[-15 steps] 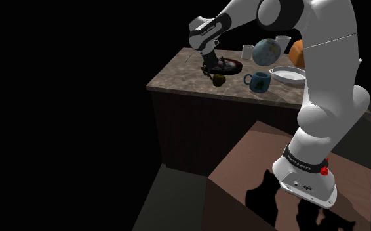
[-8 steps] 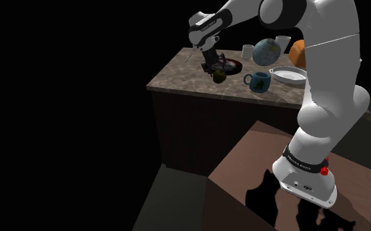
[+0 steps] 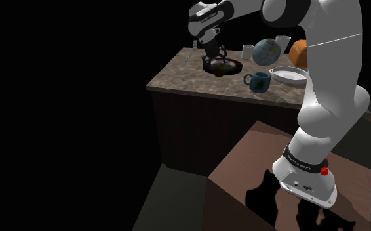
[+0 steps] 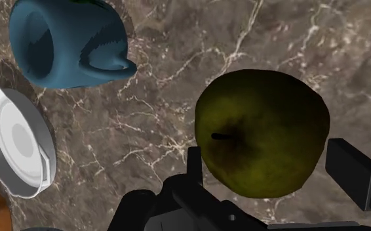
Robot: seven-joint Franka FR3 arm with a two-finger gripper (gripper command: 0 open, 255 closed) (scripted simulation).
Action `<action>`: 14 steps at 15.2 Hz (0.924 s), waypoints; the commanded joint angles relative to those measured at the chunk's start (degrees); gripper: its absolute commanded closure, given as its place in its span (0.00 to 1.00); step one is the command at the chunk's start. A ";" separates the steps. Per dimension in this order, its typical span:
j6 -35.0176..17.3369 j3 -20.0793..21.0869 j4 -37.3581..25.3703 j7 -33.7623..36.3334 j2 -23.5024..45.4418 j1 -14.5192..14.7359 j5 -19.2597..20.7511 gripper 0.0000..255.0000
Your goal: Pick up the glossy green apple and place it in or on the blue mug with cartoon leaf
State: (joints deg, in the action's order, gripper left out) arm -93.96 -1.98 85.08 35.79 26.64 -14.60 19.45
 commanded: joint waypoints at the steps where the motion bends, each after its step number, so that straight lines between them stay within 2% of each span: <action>1: 1.34 -0.01 -0.91 -0.42 -0.49 0.06 -0.03 1.00; 14: 10.21 -0.14 -9.22 -3.27 -1.48 0.47 -0.04 1.00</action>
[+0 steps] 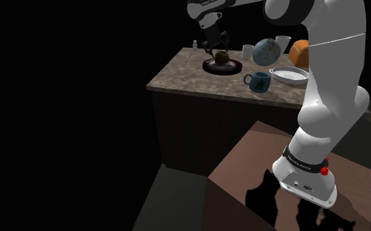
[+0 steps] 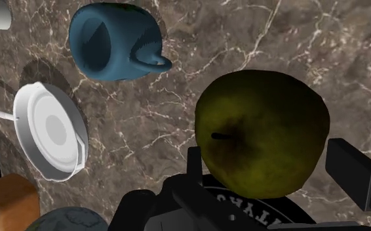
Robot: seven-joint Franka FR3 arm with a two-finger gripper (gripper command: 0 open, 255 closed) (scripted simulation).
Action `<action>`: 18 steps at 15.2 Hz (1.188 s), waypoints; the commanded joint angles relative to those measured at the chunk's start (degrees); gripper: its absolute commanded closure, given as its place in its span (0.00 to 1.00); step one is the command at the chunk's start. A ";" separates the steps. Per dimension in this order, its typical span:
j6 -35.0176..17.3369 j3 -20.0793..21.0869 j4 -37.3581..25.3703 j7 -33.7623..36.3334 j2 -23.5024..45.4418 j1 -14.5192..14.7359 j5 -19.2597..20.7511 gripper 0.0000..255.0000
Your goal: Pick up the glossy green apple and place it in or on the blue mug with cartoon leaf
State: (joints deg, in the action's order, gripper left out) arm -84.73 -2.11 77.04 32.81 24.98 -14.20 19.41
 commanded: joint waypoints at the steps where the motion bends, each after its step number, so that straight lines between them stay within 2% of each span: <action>1: 1.71 -0.02 -1.98 -0.52 0.21 0.10 0.02 1.00; 6: 5.26 -0.12 -6.08 -1.70 0.57 0.28 0.13 1.00; 11: -0.34 -1.41 8.93 -4.07 -10.04 -2.51 1.13 1.00; 18: -5.63 -4.26 23.69 -8.81 -21.70 -6.18 3.28 1.00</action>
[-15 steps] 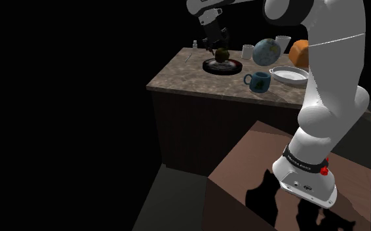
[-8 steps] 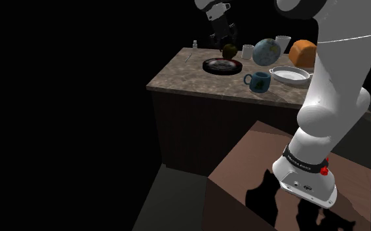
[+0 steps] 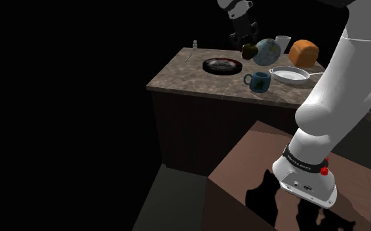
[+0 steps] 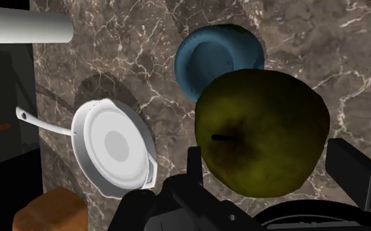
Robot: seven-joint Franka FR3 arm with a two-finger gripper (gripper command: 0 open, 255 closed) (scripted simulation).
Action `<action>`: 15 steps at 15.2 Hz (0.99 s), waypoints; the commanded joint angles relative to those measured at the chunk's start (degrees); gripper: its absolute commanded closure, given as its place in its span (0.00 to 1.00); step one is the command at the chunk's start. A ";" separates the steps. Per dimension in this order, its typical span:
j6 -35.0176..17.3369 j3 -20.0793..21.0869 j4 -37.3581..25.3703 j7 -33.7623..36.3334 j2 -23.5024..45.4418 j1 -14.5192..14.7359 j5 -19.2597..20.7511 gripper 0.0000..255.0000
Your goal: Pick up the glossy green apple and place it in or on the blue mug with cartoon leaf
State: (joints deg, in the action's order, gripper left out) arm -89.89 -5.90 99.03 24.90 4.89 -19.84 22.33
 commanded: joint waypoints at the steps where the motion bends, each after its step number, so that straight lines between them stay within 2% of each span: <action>1: -1.08 -0.95 3.41 -1.67 -3.07 -1.06 0.75 1.00; 5: -3.08 -2.87 8.92 -4.65 -8.00 -2.97 2.28 1.00; 15: -9.99 -3.21 15.15 -2.11 -6.89 -3.22 2.60 1.00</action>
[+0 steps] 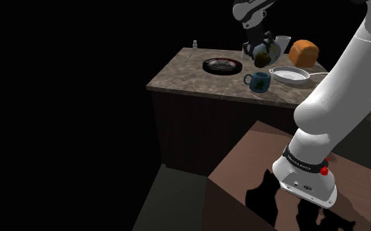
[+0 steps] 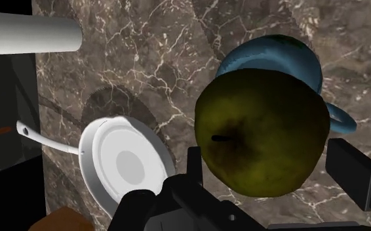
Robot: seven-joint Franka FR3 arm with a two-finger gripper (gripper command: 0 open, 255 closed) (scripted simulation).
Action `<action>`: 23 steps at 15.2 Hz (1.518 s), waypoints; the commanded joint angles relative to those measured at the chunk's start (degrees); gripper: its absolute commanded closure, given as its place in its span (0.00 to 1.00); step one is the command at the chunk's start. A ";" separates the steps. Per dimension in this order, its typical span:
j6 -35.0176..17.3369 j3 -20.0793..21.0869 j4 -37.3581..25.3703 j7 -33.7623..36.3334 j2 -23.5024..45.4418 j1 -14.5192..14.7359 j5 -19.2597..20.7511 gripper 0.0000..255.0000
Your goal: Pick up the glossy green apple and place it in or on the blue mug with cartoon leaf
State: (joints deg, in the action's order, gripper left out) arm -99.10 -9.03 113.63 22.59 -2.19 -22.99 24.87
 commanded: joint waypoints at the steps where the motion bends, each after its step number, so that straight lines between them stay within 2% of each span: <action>1: -1.46 -0.11 1.11 0.45 0.37 -0.09 0.10 1.00; 7: -5.53 -0.30 4.14 1.92 1.65 -0.27 0.40 1.00; 14: -5.53 -0.29 4.14 1.92 1.65 -0.28 0.40 1.00; 15: -5.50 -0.25 4.22 1.99 1.56 -0.24 0.39 0.00; 20: -5.53 -0.29 4.14 1.92 1.65 -0.28 0.39 0.00; 23: 0.01 0.76 -0.97 1.46 1.54 0.77 -0.57 0.00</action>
State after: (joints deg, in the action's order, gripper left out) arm -100.83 -8.53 114.13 24.29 -0.51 -22.48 24.55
